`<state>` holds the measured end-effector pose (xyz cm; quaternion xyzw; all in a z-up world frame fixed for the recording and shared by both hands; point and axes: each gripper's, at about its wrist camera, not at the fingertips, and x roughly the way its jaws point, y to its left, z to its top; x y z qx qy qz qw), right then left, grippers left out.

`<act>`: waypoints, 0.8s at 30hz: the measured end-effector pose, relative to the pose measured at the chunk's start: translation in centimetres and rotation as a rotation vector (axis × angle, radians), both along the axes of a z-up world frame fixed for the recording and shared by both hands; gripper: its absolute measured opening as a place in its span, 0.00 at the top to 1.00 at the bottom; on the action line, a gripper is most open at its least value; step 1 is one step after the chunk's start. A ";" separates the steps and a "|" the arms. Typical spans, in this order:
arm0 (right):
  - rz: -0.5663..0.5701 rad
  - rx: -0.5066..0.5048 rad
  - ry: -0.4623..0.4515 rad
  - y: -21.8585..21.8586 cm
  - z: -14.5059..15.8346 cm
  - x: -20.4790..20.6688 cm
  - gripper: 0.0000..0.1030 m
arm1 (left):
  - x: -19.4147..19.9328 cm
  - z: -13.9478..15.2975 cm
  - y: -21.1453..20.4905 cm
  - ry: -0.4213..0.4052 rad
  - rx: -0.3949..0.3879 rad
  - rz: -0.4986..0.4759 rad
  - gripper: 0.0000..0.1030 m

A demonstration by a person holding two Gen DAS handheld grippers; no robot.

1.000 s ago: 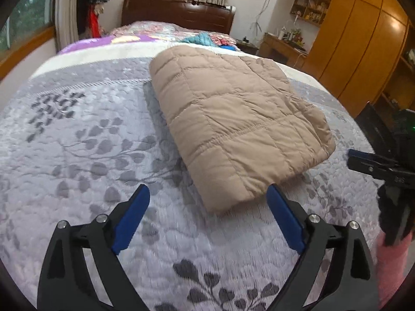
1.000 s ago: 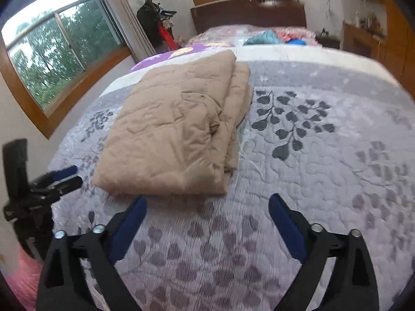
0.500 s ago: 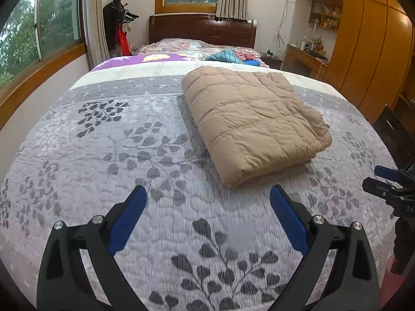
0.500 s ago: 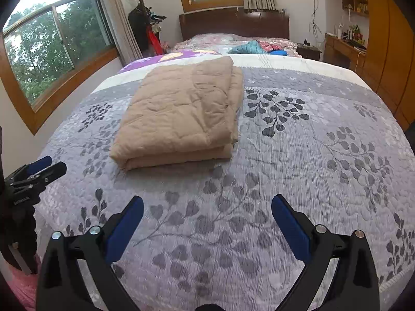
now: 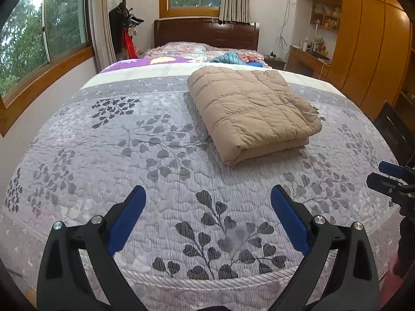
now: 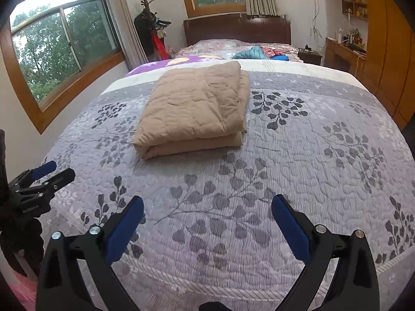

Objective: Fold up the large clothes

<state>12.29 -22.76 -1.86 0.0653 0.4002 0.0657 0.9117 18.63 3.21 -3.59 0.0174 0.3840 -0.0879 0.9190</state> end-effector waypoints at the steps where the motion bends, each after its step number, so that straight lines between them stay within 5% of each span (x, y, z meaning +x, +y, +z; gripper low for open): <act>1: -0.001 0.001 -0.001 0.0 0.0 -0.2 0.04 | -0.3 0.1 0.0 -0.005 0.004 0.002 0.06; 24: -0.005 0.005 -0.005 -0.1 -0.1 -0.5 0.04 | -1.0 0.4 -0.4 -0.008 0.008 -0.004 0.06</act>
